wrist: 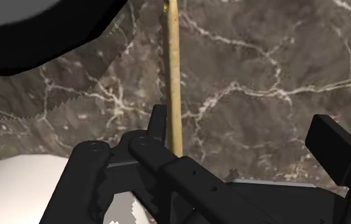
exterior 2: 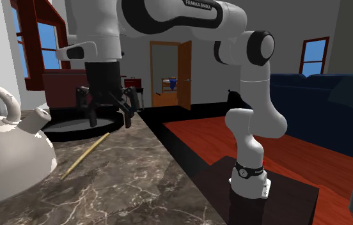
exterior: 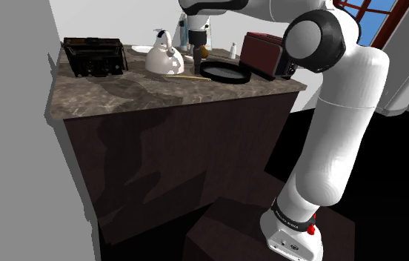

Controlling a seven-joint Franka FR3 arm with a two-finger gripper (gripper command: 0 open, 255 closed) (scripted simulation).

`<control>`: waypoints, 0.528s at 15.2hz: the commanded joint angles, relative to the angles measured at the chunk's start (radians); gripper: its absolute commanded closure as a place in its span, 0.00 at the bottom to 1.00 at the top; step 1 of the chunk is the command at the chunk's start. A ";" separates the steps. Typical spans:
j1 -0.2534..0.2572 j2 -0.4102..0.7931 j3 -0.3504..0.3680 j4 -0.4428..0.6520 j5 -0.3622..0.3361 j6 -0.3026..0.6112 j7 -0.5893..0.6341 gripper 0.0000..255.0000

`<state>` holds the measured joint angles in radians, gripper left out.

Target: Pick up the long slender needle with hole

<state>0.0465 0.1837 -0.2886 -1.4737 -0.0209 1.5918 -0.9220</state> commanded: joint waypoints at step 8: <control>-0.021 0.173 0.010 0.151 0.017 0.028 -0.091 0.00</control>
<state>0.0238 0.3578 -0.2788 -1.3048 -0.0030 1.6028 -1.0143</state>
